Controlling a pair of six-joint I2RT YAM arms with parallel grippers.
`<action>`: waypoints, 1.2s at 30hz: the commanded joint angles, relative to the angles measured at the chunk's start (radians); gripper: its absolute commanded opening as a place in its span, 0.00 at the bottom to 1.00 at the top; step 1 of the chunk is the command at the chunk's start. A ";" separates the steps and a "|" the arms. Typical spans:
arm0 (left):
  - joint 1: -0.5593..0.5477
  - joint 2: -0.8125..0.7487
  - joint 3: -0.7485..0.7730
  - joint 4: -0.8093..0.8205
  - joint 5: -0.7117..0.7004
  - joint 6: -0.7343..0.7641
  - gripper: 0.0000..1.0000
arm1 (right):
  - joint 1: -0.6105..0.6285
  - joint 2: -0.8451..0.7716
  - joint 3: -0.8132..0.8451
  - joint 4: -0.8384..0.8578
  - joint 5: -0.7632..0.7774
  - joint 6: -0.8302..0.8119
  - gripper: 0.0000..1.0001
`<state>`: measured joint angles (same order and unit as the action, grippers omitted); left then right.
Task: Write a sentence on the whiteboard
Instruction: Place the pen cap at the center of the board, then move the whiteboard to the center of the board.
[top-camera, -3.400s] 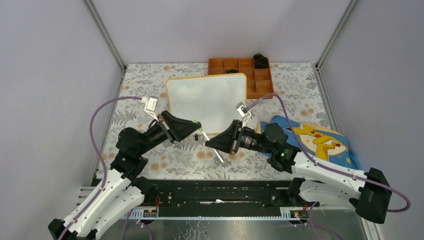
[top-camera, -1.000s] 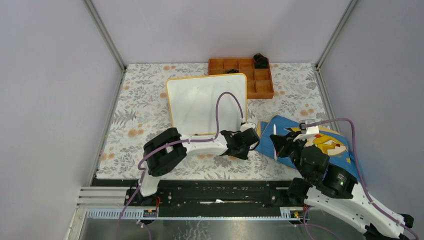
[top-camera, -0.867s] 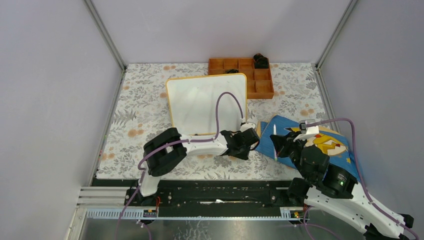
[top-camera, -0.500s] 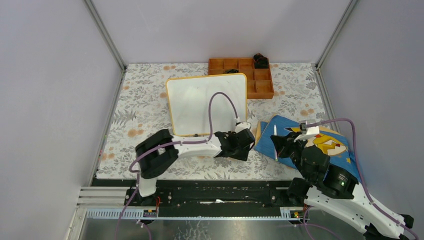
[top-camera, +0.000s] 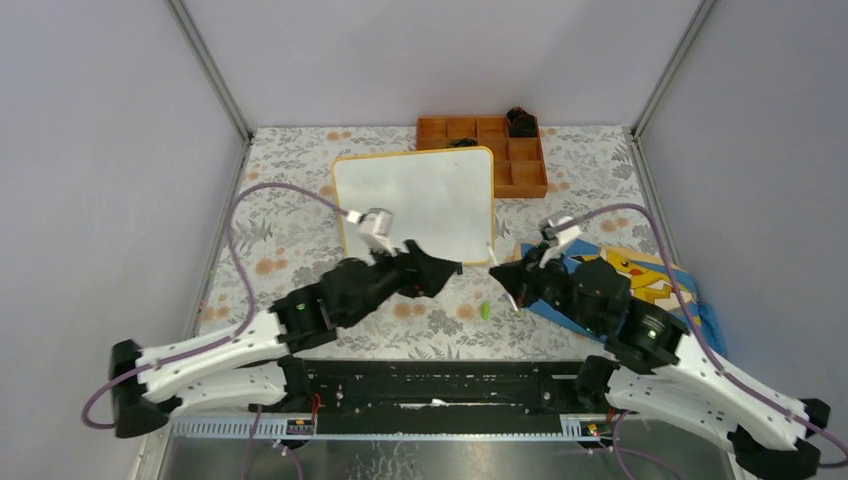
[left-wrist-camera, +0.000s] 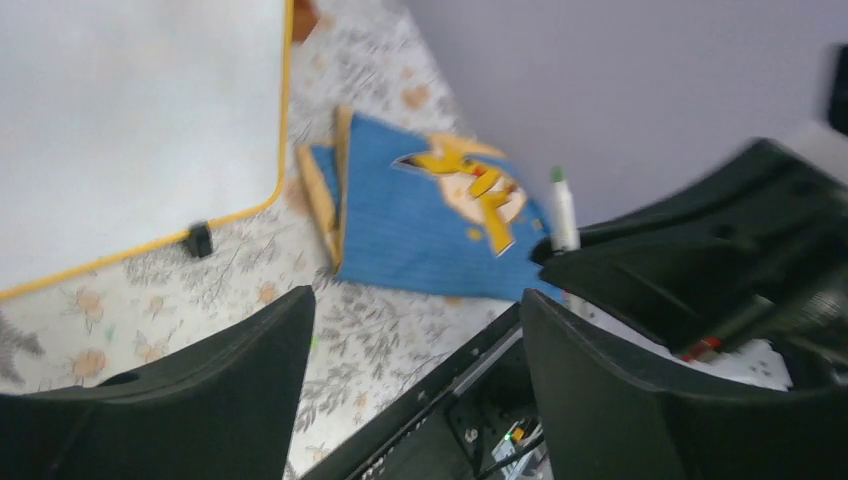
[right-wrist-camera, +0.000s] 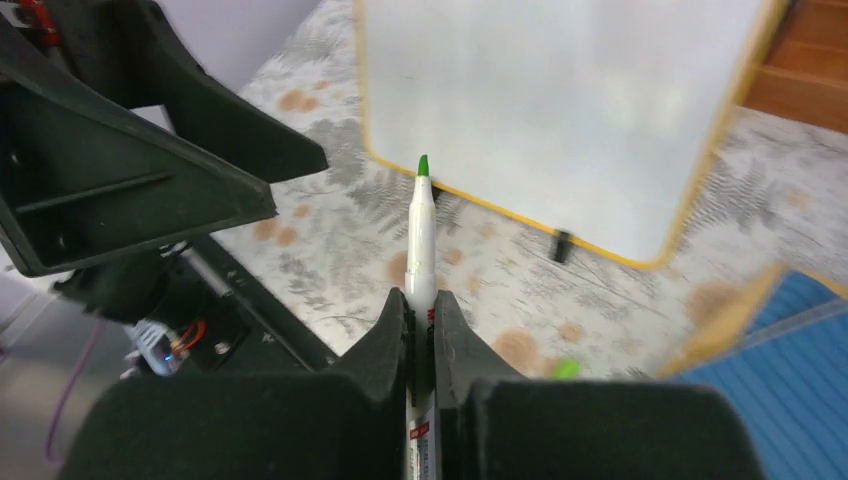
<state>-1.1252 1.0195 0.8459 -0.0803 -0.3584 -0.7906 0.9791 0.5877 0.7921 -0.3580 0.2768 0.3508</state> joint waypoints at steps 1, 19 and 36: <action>-0.002 -0.239 -0.233 0.391 0.062 0.112 0.84 | -0.002 0.085 0.040 0.249 -0.311 -0.053 0.00; 0.001 -0.432 -0.196 0.344 0.303 0.202 0.86 | -0.001 0.335 0.029 0.670 -0.759 0.124 0.00; 0.027 -0.355 -0.217 0.442 0.398 0.121 0.76 | -0.001 0.310 0.065 0.599 -0.729 0.069 0.00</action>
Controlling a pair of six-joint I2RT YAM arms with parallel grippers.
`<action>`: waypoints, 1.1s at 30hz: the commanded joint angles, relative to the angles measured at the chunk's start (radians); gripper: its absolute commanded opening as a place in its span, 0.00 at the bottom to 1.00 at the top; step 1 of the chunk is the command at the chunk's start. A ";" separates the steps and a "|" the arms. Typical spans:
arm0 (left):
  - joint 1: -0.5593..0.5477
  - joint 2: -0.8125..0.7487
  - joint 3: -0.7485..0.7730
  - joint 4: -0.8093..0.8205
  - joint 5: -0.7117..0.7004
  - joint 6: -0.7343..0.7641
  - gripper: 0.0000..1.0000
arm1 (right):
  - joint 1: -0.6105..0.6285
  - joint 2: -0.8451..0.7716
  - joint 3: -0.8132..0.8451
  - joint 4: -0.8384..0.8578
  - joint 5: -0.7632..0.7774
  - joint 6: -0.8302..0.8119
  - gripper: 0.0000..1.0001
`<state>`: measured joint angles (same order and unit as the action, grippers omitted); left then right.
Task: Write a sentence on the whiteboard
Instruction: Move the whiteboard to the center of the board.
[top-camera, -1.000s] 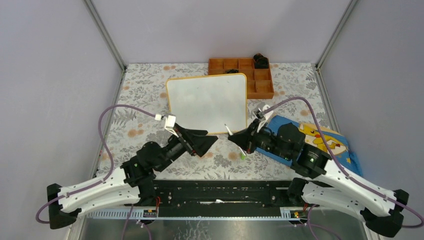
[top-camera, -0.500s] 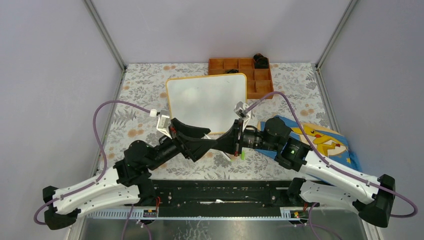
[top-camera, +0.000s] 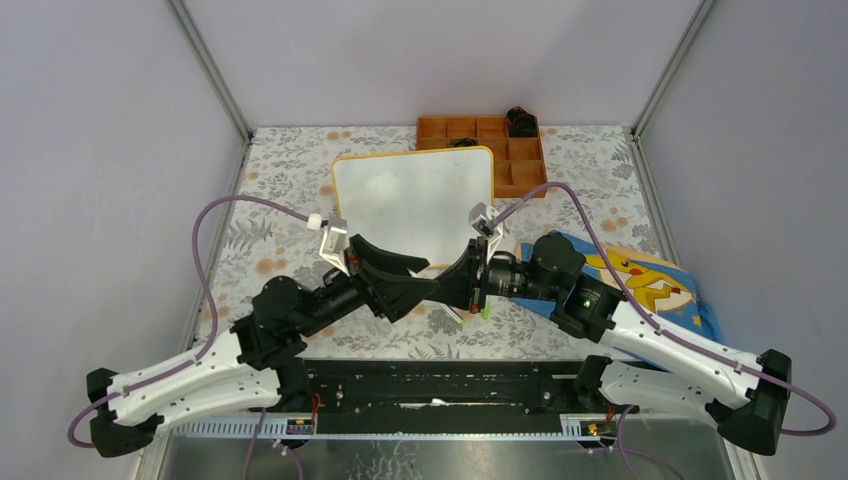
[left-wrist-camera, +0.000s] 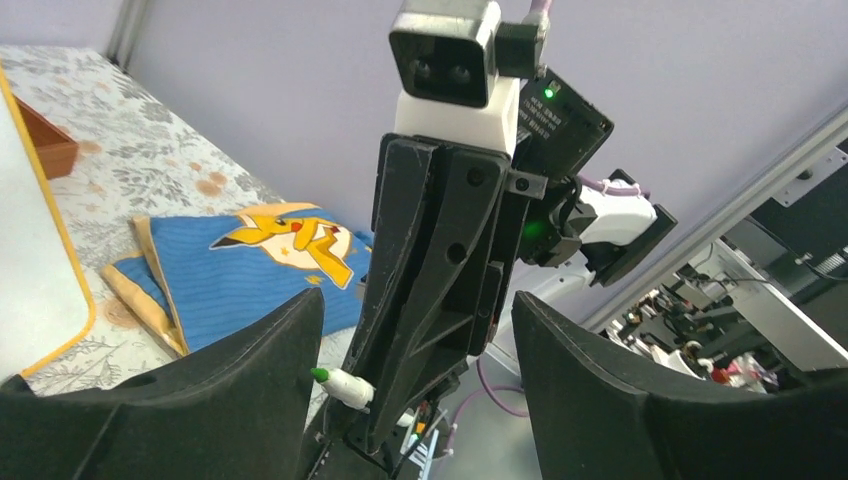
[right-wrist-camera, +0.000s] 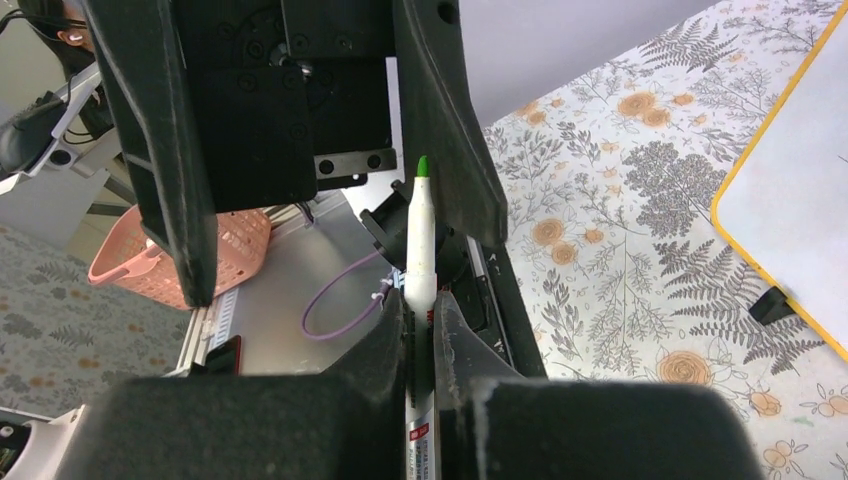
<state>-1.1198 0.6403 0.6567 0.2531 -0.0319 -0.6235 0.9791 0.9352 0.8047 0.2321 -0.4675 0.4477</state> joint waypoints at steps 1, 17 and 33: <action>0.034 0.031 -0.034 0.132 0.097 -0.067 0.76 | -0.001 -0.043 0.050 0.005 0.019 -0.030 0.00; 0.224 0.124 -0.082 0.411 0.400 -0.304 0.58 | -0.001 -0.118 0.013 -0.042 0.096 -0.074 0.00; 0.226 0.105 -0.097 0.364 0.416 -0.302 0.41 | -0.001 -0.101 0.011 -0.017 0.098 -0.061 0.00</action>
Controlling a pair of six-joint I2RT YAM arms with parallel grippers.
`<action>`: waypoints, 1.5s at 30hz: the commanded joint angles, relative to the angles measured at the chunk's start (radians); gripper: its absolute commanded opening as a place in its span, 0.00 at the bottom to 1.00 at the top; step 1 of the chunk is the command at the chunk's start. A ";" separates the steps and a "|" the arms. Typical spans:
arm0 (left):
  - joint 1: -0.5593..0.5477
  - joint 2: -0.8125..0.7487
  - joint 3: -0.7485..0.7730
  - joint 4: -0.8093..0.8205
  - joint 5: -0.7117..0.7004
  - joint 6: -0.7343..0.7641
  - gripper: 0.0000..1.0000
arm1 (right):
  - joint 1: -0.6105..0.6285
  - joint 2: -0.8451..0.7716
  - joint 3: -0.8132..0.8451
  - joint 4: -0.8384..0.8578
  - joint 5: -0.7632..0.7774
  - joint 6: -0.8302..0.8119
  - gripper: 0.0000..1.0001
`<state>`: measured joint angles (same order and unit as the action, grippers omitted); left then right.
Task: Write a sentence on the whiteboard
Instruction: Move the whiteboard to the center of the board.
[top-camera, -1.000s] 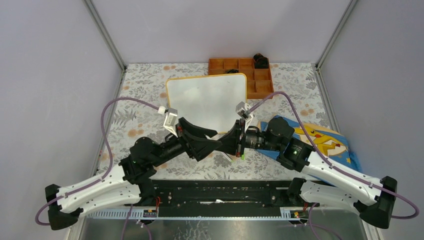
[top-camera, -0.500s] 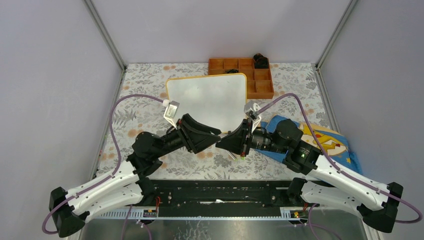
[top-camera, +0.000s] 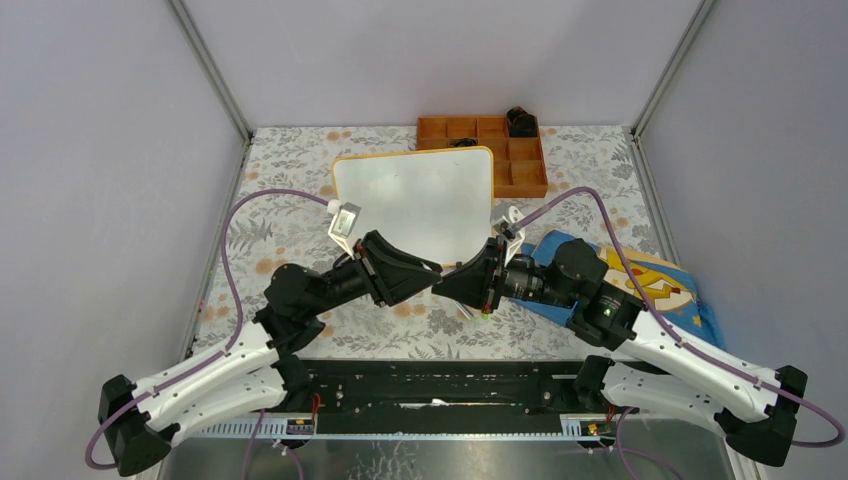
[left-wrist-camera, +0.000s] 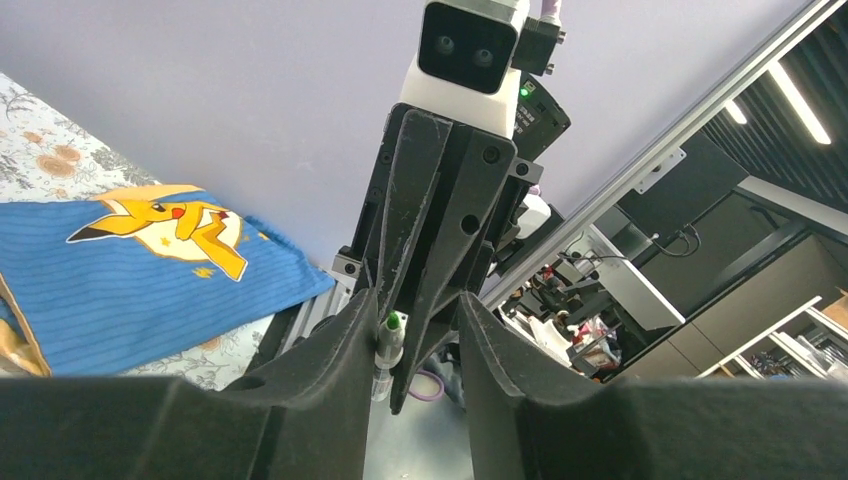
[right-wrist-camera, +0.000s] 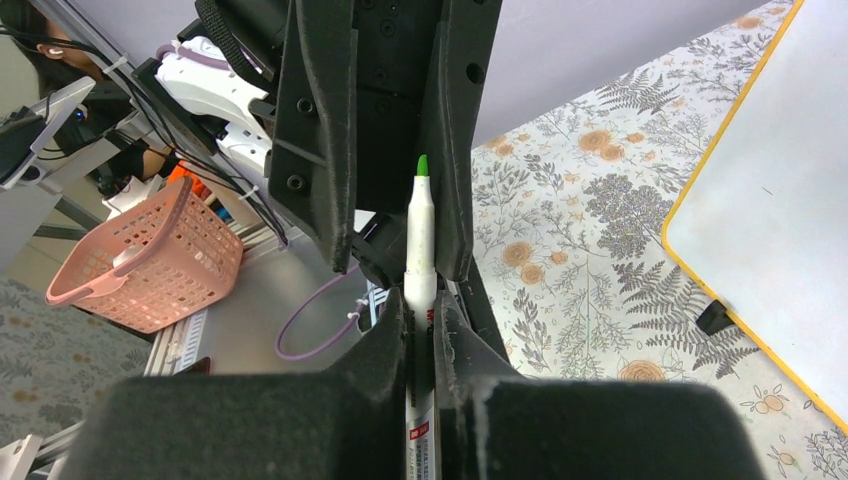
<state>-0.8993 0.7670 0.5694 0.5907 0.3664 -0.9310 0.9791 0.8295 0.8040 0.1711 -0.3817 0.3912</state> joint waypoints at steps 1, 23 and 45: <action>0.005 -0.024 -0.012 0.024 0.012 0.007 0.39 | 0.000 0.006 0.012 0.046 0.008 -0.005 0.00; 0.006 -0.096 -0.028 0.020 -0.208 -0.045 0.00 | -0.001 0.026 0.040 0.134 0.039 0.125 0.65; -0.021 -0.069 -0.065 0.133 -0.662 -0.311 0.00 | -0.001 0.078 -0.024 0.469 0.366 0.347 0.61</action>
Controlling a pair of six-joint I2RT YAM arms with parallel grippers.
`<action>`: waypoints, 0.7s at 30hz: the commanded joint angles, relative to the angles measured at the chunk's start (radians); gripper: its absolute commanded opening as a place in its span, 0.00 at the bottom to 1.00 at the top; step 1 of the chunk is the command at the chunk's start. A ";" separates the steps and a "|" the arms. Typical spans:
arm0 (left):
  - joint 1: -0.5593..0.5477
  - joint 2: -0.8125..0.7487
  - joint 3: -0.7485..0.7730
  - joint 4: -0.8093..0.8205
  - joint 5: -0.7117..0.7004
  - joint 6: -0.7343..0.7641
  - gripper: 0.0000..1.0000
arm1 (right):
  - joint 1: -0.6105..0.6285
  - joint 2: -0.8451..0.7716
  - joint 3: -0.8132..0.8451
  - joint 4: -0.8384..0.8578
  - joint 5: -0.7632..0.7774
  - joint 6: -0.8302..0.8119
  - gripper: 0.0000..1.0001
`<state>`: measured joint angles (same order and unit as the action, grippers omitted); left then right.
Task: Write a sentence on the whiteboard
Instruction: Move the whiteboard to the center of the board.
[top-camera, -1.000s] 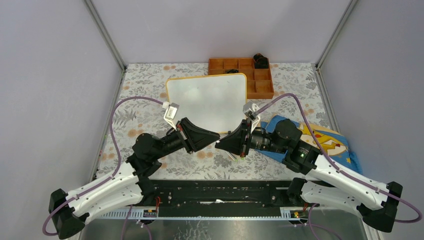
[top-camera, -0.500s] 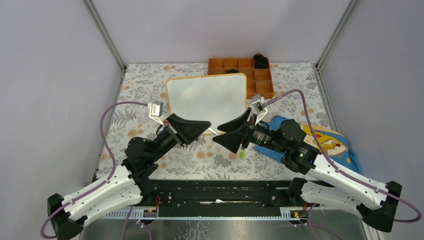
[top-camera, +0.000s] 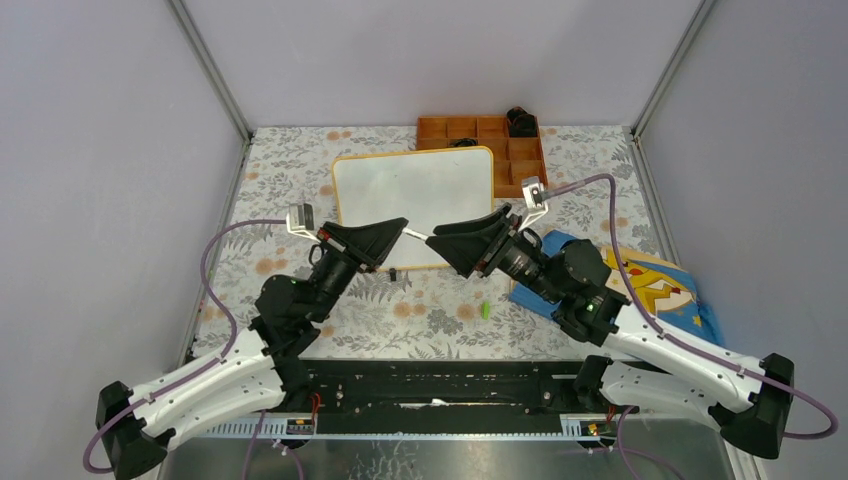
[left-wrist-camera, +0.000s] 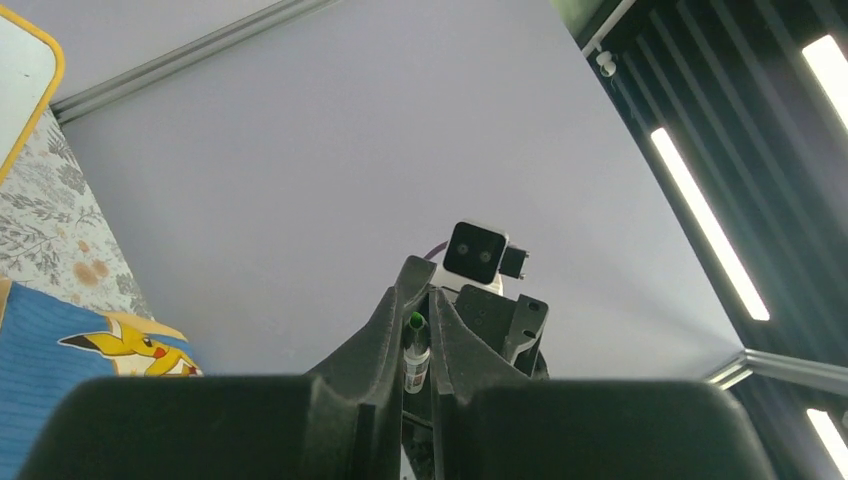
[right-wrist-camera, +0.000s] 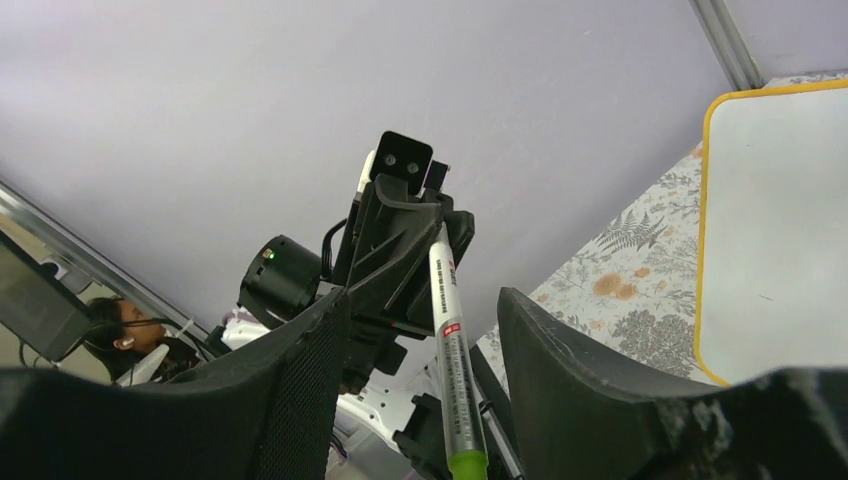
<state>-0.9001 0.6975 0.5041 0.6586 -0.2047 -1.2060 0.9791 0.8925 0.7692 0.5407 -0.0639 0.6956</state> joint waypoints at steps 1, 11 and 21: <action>-0.024 0.003 0.005 0.063 -0.096 -0.033 0.00 | 0.000 0.024 0.015 0.102 0.042 0.048 0.61; -0.051 0.010 0.025 0.045 -0.115 -0.003 0.00 | 0.000 0.044 0.045 0.051 0.025 0.065 0.49; -0.084 0.015 0.019 0.043 -0.175 0.019 0.00 | -0.001 0.045 0.041 0.053 0.044 0.059 0.39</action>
<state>-0.9703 0.7132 0.5045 0.6586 -0.3202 -1.2160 0.9791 0.9524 0.7696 0.5556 -0.0433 0.7544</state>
